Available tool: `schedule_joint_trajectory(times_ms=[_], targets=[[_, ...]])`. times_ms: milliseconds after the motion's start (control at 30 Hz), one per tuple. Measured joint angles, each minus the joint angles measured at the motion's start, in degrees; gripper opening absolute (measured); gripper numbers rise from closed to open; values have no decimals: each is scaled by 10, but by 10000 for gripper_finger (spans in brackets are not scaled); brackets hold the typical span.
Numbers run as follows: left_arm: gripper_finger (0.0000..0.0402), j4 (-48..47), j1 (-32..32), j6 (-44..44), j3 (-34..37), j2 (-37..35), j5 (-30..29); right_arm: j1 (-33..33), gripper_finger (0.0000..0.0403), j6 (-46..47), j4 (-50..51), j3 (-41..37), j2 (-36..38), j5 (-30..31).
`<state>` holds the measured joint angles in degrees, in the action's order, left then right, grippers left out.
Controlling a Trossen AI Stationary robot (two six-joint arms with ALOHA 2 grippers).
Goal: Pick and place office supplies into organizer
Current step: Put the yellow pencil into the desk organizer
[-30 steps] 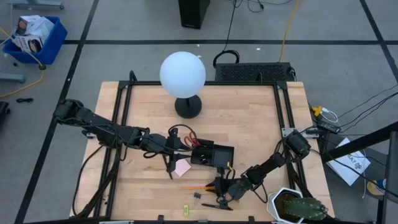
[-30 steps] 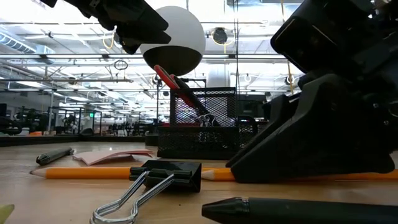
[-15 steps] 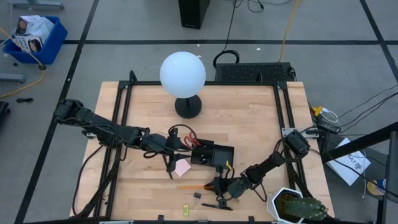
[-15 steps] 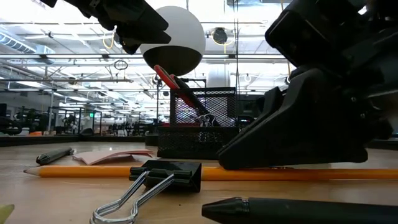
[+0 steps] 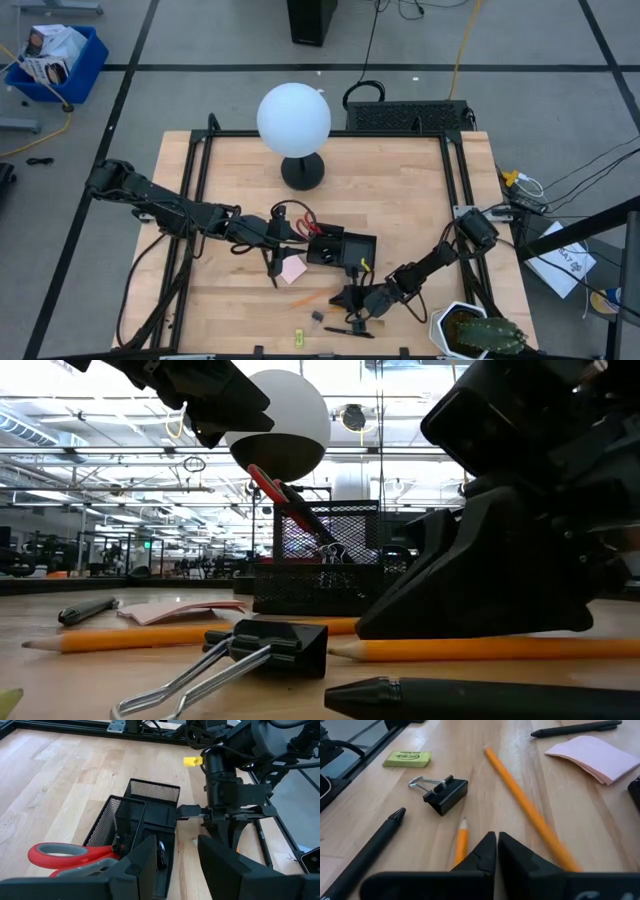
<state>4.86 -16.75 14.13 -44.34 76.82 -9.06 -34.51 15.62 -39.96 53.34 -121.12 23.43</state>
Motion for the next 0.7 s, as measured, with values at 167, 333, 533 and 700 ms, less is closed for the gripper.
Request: schedule_joint_trajectory(times_ms=[167,333,533,700], targets=[[150,0,0,0,0,0,0,8,39,-20,-4,0,0,-10],[150,-3,0,0,0,0,0,8,58,-51,-35,-1,-2,-27],[150,-3,0,0,0,0,0,3,72,-51,-40,-2,14,-9],[150,-5,0,1,0,0,0,-4,73,-60,-22,-2,47,-10]])
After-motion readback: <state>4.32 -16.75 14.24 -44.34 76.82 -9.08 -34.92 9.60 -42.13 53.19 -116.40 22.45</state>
